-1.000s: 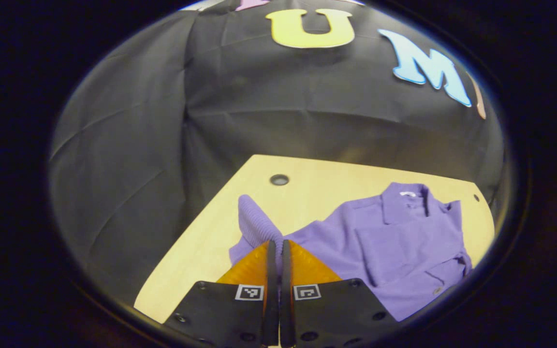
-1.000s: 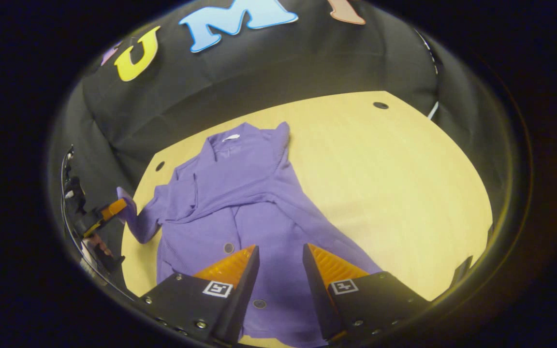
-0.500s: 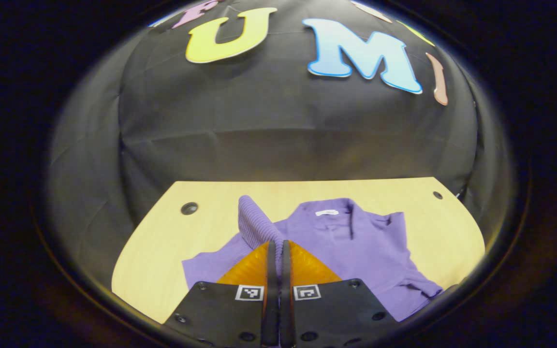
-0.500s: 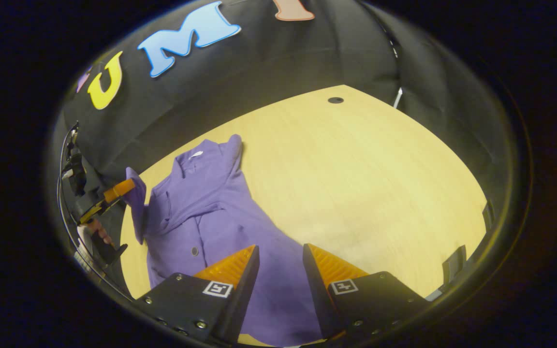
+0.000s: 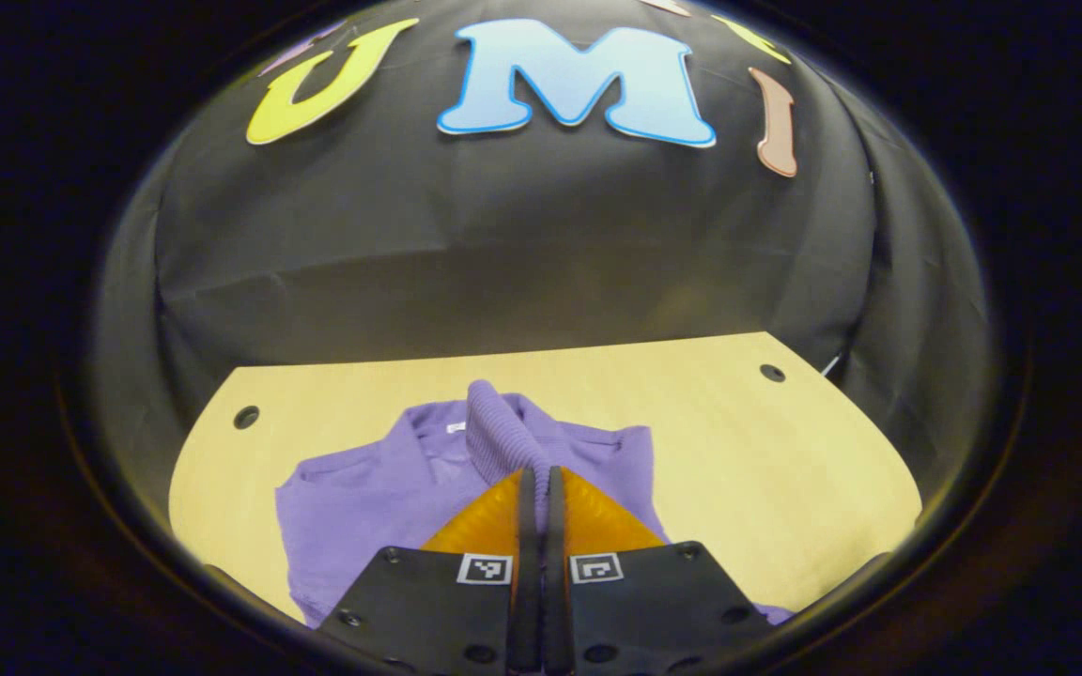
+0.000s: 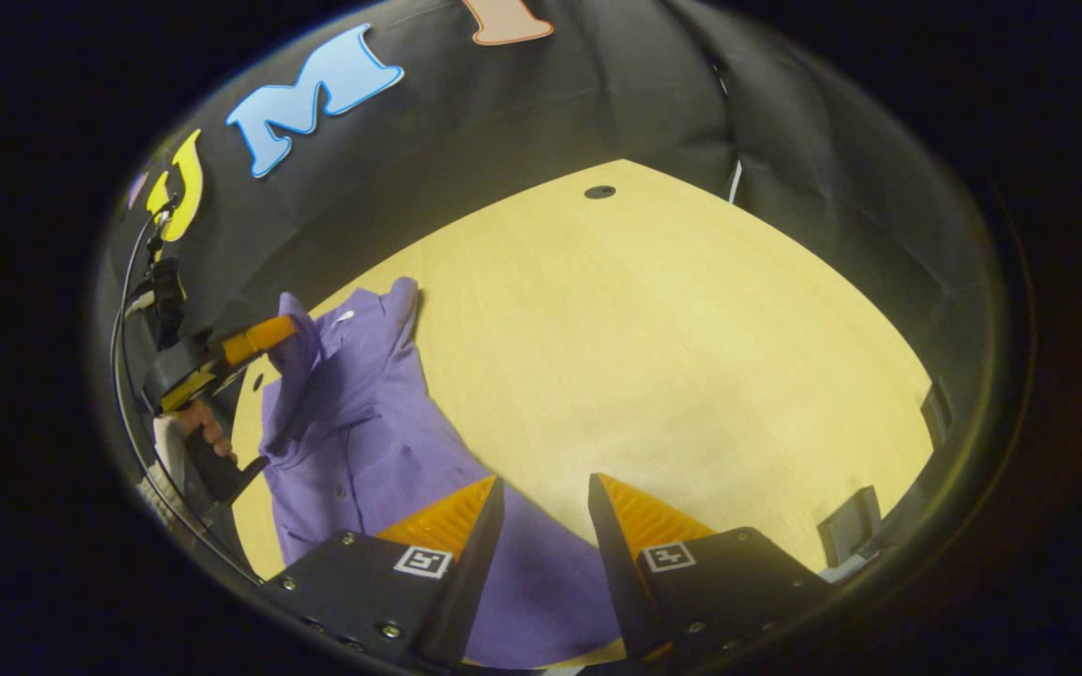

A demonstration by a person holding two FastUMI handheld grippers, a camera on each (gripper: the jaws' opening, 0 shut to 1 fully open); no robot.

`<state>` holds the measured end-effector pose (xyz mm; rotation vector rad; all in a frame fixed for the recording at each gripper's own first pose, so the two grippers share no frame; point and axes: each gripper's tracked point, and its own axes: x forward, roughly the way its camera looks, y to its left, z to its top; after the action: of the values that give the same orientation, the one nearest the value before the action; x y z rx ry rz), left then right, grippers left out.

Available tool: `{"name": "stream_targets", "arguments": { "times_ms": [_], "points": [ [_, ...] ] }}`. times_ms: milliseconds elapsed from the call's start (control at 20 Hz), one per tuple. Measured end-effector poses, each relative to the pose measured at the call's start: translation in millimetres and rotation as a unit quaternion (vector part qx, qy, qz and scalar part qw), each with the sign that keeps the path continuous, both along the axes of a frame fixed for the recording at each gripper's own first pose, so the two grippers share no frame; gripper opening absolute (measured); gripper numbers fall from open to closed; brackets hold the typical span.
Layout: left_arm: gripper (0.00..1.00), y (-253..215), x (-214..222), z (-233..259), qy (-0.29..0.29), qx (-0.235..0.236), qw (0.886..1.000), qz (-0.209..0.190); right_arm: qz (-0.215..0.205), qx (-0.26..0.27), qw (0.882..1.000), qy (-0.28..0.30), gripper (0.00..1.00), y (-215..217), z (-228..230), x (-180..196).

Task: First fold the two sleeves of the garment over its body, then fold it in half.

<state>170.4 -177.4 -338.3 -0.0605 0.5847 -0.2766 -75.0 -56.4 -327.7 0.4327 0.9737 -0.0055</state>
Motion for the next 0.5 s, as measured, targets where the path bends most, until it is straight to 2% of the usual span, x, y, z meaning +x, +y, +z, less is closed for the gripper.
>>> {"name": "stream_targets", "arguments": {
  "times_ms": [150, 300, 500],
  "points": [
    [0.08, -27, -1, -11, 0.010, 0.000, 1.000, -0.009, -0.002, 0.001, 1.000, 0.002, 0.59, -12, 2, 1],
    [0.08, -52, -3, -26, 0.017, 0.019, 0.999, -0.030, -0.006, 0.001, 1.000, 0.008, 0.59, -27, -5, 0],
    [0.08, -57, -2, -39, 0.028, 0.033, 0.999, -0.026, -0.006, -0.001, 1.000, 0.008, 0.59, -37, -5, -2]
  ]
}}
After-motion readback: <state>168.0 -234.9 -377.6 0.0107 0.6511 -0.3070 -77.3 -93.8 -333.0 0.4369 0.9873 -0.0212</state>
